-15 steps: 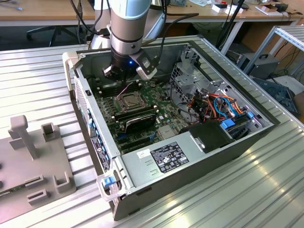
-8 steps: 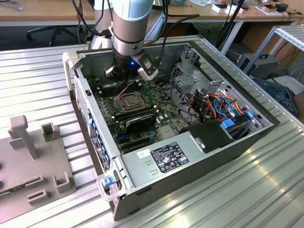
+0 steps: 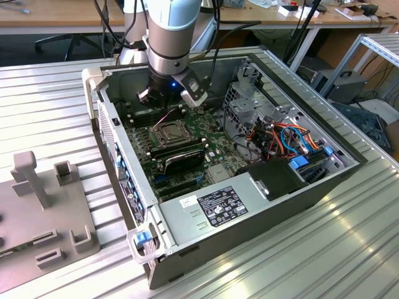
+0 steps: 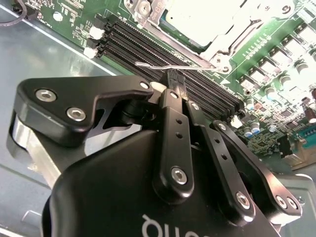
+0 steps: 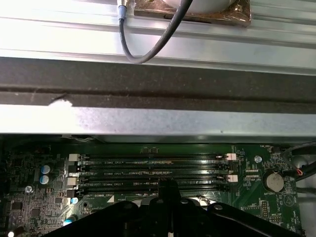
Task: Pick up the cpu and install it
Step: 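Install the first cpu locking lever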
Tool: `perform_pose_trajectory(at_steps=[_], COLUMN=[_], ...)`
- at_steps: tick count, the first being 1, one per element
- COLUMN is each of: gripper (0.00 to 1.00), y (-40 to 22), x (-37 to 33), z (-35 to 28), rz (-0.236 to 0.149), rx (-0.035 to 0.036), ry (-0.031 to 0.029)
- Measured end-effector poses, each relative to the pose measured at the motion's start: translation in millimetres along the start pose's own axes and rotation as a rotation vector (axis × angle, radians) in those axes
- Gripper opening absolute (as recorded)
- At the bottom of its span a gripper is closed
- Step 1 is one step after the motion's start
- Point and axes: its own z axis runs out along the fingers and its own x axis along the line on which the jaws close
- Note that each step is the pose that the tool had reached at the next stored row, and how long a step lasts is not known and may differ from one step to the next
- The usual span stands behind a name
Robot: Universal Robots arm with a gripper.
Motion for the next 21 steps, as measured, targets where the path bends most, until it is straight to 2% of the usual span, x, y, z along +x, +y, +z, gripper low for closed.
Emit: perform_pose_trajectory(at_steps=[8,10,12,13,14,19,21], gripper=[0.11,0.11,0.11,0.11,0.11,0.11,0.11], y=[-0.4,-1.5,-1.7,-1.8,-1.9,-1.8,-1.3], x=[-2.9,-2.6,-2.8,-3.6,-4.0,-4.2,-4.5], z=[2.0,5.3,6.2,6.5,6.6,6.3,4.4], rz=[0.0,0.001,0.003,0.005,0.005,0.006,0.006], rx=[0.0,0.0,0.0002,0.0003,0.0004,0.0005,0.0003], ry=[-0.0001,0.005,0.0135,0.02,0.0226,0.0243,0.0242])
